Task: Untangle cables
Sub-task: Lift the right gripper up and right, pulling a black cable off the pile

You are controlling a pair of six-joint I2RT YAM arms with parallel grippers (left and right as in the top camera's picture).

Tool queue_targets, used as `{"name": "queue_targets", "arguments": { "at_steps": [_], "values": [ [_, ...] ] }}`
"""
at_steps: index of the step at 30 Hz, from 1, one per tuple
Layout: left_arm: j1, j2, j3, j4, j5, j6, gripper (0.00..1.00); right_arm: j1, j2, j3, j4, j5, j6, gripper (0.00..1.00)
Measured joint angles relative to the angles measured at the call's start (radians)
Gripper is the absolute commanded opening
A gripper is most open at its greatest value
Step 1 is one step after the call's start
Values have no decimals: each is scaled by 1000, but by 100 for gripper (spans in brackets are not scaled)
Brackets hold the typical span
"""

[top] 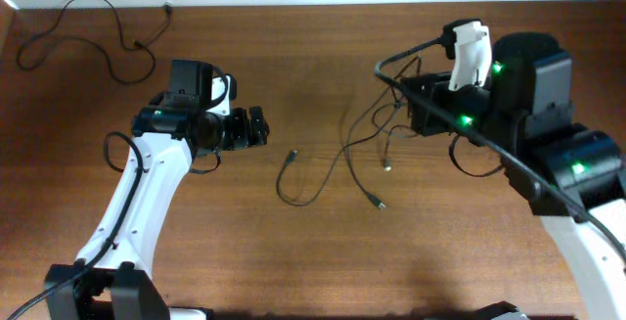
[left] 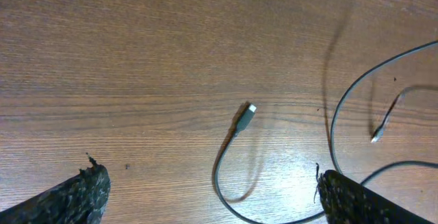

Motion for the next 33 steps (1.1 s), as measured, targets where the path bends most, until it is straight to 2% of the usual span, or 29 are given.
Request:
{"name": "queue_targets", "arguments": {
  "at_steps": [4,6,8,11,14,15,19,21,24,27,32,33],
  "values": [
    [0,0,0,0,0,0,99,0,16,-1,100,-183,13,7],
    [0,0,0,0,0,0,99,0,16,-1,122,-241,14,4],
    [0,0,0,1,0,0,99,0,16,0,100,-232,14,4],
    [0,0,-1,2,0,0,99,2,36,4,-59,23,47,4],
    [0,0,-1,3,0,0,99,-5,104,1,-130,193,120,4],
    [0,0,-1,3,0,0,99,-7,119,1,-130,201,124,11],
    [0,0,-1,3,-1,0,99,-8,132,0,-127,202,103,56],
    [0,0,-1,3,-1,0,99,-8,132,0,-143,198,89,66],
    [0,0,-1,8,-3,0,99,-6,140,0,-197,171,81,75],
    [0,0,-1,15,-3,0,99,8,197,0,-274,147,80,76],
    [0,0,-1,21,-3,0,99,87,390,-2,-317,132,46,91],
    [0,0,-1,21,-3,0,99,113,442,-2,-317,125,21,92]
  ]
}}
